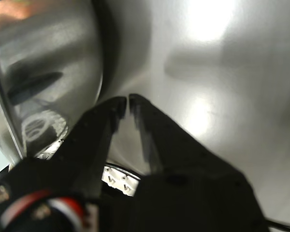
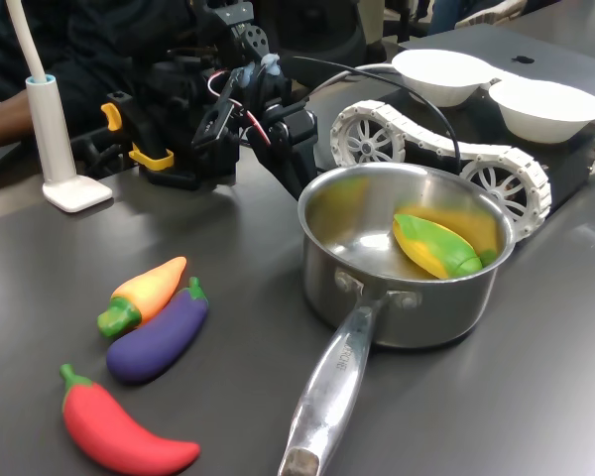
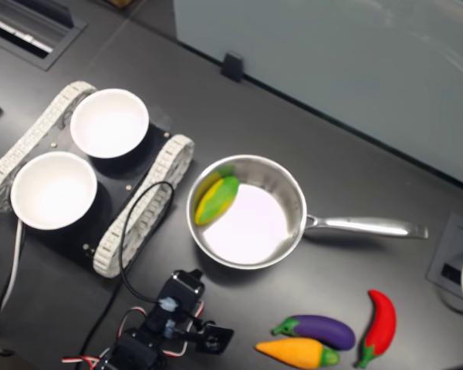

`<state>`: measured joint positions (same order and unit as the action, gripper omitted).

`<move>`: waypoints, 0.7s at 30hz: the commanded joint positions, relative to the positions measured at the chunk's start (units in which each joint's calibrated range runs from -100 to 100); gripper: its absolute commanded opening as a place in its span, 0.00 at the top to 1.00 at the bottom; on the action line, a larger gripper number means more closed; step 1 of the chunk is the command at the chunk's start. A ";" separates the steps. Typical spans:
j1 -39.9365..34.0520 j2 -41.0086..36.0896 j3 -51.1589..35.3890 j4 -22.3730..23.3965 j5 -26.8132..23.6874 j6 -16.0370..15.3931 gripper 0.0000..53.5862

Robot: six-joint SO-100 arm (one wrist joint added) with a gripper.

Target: Pick up the brinjal and place them in the pan

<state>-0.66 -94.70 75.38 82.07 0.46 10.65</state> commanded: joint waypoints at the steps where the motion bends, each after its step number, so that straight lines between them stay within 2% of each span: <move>1: -1.06 -0.75 -1.46 -0.15 0.39 0.69 1.00; 16: -0.60 -0.75 -1.46 -0.15 0.44 0.52 1.00; 21: 3.41 -0.75 -3.01 0.88 1.27 -2.16 1.00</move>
<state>-0.11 -94.70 75.38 82.07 0.85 10.10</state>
